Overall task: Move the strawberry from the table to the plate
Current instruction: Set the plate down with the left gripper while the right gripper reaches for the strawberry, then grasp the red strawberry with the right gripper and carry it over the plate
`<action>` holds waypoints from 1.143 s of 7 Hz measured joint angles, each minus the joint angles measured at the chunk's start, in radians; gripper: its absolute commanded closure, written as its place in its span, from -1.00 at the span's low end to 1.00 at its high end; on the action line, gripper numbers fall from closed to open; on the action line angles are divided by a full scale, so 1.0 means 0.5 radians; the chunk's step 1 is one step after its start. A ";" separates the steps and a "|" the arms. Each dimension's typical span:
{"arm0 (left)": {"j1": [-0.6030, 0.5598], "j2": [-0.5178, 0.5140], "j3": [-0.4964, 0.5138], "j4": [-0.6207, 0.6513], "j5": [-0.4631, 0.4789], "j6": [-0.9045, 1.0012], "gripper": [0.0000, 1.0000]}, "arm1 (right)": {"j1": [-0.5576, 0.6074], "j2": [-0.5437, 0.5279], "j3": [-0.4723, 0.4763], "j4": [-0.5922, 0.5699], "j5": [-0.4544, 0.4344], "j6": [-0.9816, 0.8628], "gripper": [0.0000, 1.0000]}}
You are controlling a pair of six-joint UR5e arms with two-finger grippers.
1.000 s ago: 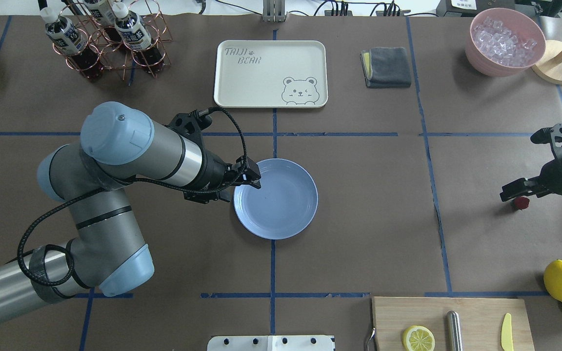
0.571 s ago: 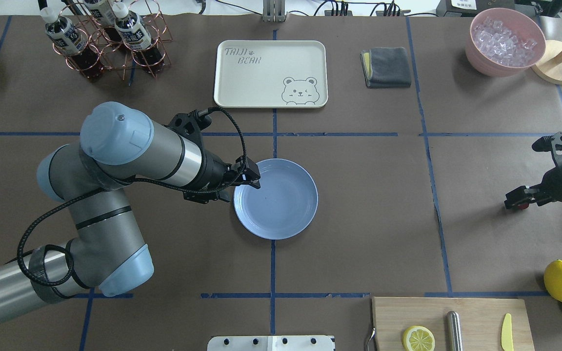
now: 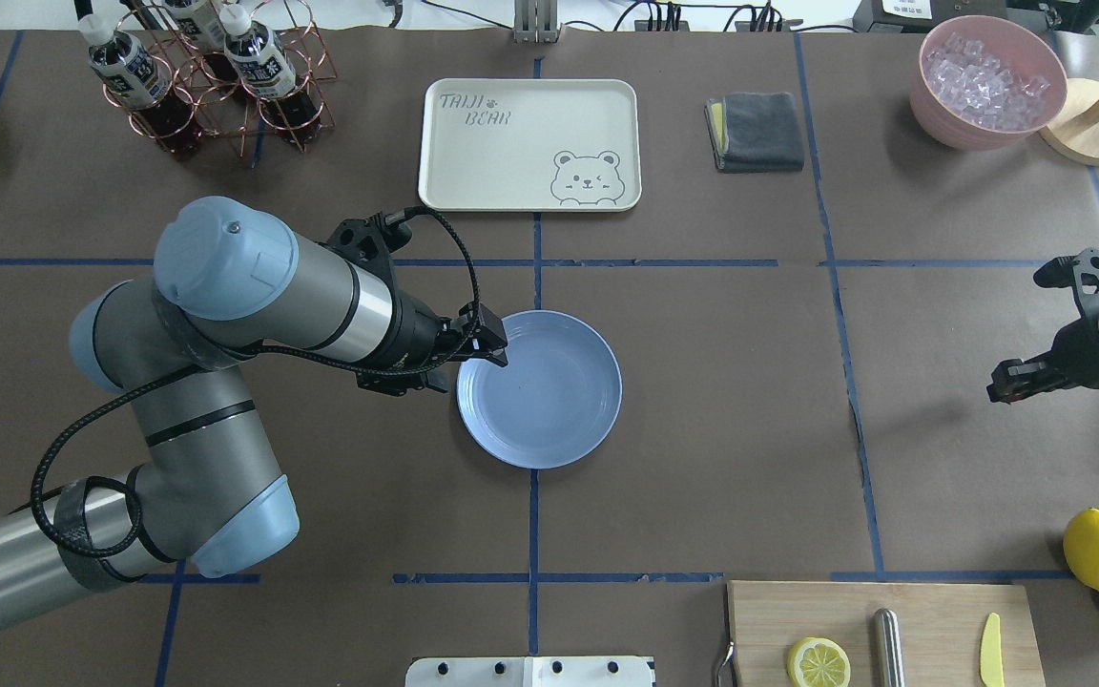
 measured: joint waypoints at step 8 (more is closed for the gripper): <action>-0.216 0.619 -0.427 -0.031 -0.017 0.363 -0.67 | -0.889 1.570 -0.162 -0.675 -0.702 1.541 1.00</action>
